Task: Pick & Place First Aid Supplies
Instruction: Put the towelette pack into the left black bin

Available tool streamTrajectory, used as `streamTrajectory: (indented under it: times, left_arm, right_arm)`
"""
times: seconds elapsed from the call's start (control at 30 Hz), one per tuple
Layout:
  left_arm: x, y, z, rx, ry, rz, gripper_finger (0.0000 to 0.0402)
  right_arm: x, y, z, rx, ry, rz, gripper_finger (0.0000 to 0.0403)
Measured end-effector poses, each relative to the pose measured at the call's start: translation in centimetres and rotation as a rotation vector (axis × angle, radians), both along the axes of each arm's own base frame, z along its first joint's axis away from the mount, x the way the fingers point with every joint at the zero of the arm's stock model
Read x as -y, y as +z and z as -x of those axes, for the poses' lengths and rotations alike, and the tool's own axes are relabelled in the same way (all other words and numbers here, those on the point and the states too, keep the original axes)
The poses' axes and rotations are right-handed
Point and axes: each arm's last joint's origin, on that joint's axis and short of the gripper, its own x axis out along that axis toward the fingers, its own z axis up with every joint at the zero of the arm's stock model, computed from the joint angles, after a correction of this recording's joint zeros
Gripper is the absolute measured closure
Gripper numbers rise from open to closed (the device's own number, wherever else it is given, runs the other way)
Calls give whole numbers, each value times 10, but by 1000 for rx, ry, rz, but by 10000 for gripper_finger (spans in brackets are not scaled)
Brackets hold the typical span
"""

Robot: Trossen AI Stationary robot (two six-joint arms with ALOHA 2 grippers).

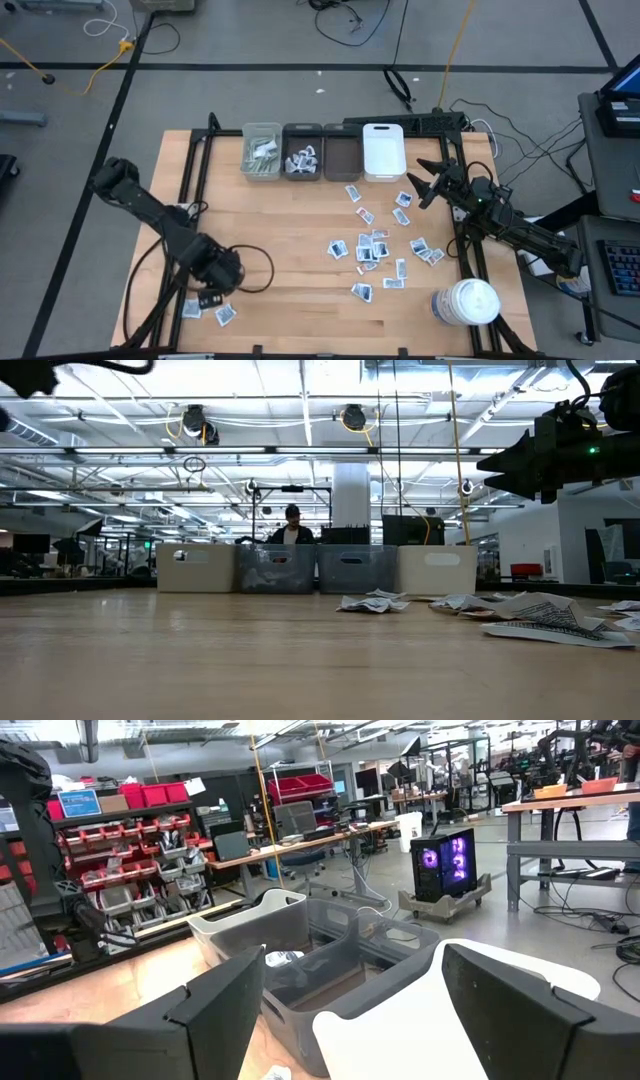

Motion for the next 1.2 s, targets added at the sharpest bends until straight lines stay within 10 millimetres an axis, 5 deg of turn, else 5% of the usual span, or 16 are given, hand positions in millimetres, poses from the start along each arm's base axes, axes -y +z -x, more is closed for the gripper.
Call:
streamTrajectory:
  times: [0.3, 0.9, 1.2]
  left_arm:
    - [27, -16, -9, 15, 164, 14, 128]
    - [67, -94, -25, -6, 254, -135, 130]
    - [71, -104, -26, -11, 247, -166, 235]
  right_arm:
    - [0, 0, 0, 0, 0, 0, 105]
    - [0, 0, 0, -1, 0, 0, 105]
    - [0, 0, 0, 0, 0, 0, 105]
